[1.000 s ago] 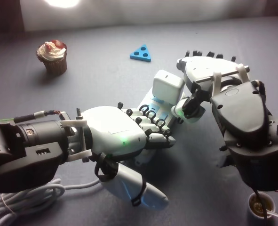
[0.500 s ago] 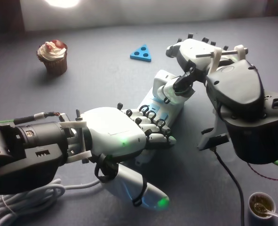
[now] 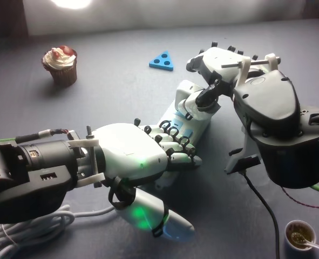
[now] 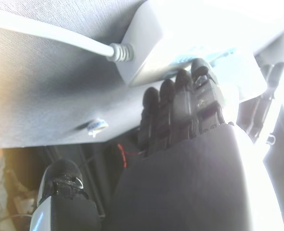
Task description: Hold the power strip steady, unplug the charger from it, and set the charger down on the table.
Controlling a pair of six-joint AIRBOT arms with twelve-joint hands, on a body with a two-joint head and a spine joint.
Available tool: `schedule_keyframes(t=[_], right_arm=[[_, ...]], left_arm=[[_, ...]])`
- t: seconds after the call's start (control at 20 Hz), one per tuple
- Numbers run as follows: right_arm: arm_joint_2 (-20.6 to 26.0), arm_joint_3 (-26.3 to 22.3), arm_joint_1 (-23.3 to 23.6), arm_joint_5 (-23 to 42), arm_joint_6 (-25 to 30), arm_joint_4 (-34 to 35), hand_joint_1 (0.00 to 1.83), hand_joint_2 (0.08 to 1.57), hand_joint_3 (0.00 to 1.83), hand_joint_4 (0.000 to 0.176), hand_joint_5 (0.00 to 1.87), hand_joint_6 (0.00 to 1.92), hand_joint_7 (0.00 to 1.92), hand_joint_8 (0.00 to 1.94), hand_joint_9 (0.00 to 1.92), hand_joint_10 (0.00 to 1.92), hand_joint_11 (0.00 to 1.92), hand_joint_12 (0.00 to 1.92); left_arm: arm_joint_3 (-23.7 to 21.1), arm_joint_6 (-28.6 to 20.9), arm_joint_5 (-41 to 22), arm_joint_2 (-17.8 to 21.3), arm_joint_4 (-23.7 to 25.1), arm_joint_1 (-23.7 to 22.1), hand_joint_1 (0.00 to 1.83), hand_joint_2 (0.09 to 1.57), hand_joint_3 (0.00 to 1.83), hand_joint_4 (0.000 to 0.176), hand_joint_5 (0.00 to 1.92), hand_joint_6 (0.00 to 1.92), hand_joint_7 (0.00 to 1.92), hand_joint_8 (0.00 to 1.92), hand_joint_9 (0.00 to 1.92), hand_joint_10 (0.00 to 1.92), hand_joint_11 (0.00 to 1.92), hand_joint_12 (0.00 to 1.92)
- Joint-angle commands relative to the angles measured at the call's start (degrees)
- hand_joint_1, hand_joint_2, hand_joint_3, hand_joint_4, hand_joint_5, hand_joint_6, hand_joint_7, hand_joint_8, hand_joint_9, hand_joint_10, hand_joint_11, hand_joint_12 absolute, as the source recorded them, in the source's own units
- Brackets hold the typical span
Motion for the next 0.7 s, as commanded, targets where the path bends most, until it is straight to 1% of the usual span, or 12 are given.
schedule_keyframes(t=[0.0, 0.05, 0.15, 0.2, 0.25, 0.3, 0.35, 0.4, 0.55, 0.6, 0.65], right_arm=[[0.78, 0.13, -0.07, 2.29, 0.41, -3.88, 1.09, 1.11, 0.0, 0.0, 0.45, 0.0, 0.48, 0.01, 0.51, 0.01, 0.29, 0.59], [0.82, 0.13, -0.21, 2.29, 0.41, -3.84, 1.08, 1.11, 0.0, 0.0, 0.46, 0.0, 0.5, 0.01, 0.53, 0.01, 0.31, 0.6], [0.86, 0.11, -0.45, 2.37, 0.41, -3.84, 1.09, 1.1, 0.0, 0.0, 0.58, 0.01, 0.63, 0.01, 0.66, 0.01, 0.42, 0.64], [0.9, 0.13, -0.5, 2.42, 0.41, -3.85, 1.09, 1.1, 0.0, 0.0, 0.58, 0.01, 0.63, 0.01, 0.66, 0.01, 0.42, 0.64], [0.96, 0.23, -0.57, 2.49, 0.41, -3.85, 1.22, 1.06, 0.0, 0.0, 0.99, 0.71, 1.14, 0.4, 1.04, 0.03, 0.78, 0.65], [0.99, 0.36, -0.61, 2.49, 0.41, -3.86, 1.24, 1.06, 0.01, 0.016, 1.03, 0.86, 1.17, 0.59, 1.15, 0.02, 0.87, 0.65], [1.0, 0.56, -0.66, 2.48, 0.41, -3.86, 1.25, 1.05, 0.0, 0.0, 1.04, 0.86, 1.23, 0.58, 1.23, 0.02, 0.94, 0.67], [1.04, 0.69, -0.67, 2.48, 0.41, -3.86, 1.26, 1.05, 0.0, 0.0, 1.03, 0.87, 1.27, 0.51, 1.26, 0.01, 0.94, 0.69], [1.41, 0.52, -0.68, 2.46, 0.26, -4.13, 1.25, 1.06, 0.0, 0.0, 1.0, 0.94, 1.24, 0.55, 1.24, 0.0, 0.88, 0.75], [1.8, 0.09, -0.82, 2.46, 0.23, -5.23, 1.25, 1.06, 0.0, 0.0, 1.0, 0.94, 1.25, 0.52, 1.24, 0.0, 0.89, 0.75], [2.14, -0.36, -0.98, 2.48, 0.23, -6.62, 1.25, 1.06, 0.0, 0.0, 1.01, 0.93, 1.23, 0.55, 1.23, 0.0, 0.88, 0.76]], left_arm=[[0.28, -0.44, -2.46, -0.29, -0.34, 0.05, 0.04, 0.99, 0.0, 0.0, 0.16, 0.0, 0.17, 0.0, 0.13, 0.0, 0.07, 0.05], [0.25, -0.44, -2.42, -0.27, -0.34, 0.06, 0.04, 0.99, 0.0, 0.0, 0.16, 0.0, 0.16, 0.0, 0.13, 0.0, 0.07, 0.05], [0.24, -0.44, -2.36, -0.27, -0.34, 0.07, 0.03, 0.99, 0.0, 0.0, 0.16, 0.0, 0.17, 0.0, 0.14, 0.0, 0.07, 0.05], [0.22, -0.44, -2.3, -0.27, -0.34, 0.07, 0.03, 0.99, 0.0, 0.0, 0.16, 0.0, 0.17, 0.0, 0.14, 0.0, 0.07, 0.05], [0.23, -0.44, -2.3, -0.27, -0.34, 0.07, 0.01, 0.99, 0.0, 0.0, 0.16, 0.0, 0.17, 0.0, 0.13, 0.0, 0.07, 0.05], [0.23, -0.44, -2.27, -0.27, -0.34, 0.07, 0.02, 0.99, 0.0, 0.0, 0.15, 0.0, 0.16, 0.0, 0.13, 0.0, 0.07, 0.05], [0.24, -0.44, -2.27, -0.27, -0.34, 0.07, 0.04, 0.99, 0.0, 0.0, 0.16, 0.0, 0.16, 0.0, 0.13, 0.0, 0.07, 0.05], [0.24, -0.44, -2.27, -0.26, -0.34, 0.07, 0.03, 0.99, 0.0, 0.0, 0.16, 0.0, 0.16, 0.0, 0.12, 0.0, 0.06, 0.05], [0.23, -0.45, -2.27, -0.23, -0.34, 0.06, 0.01, 0.99, 0.0, 0.0, 0.17, 0.0, 0.17, 0.0, 0.14, 0.01, 0.08, 0.05], [0.23, -0.48, -2.28, -0.23, -0.34, 0.06, 0.01, 0.99, 0.0, 0.0, 0.17, 0.0, 0.17, 0.0, 0.14, 0.0, 0.08, 0.05], [0.23, -0.54, -2.28, -0.23, -0.34, 0.06, 0.02, 0.99, 0.0, 0.0, 0.17, 0.0, 0.17, 0.0, 0.14, 0.0, 0.08, 0.05]])
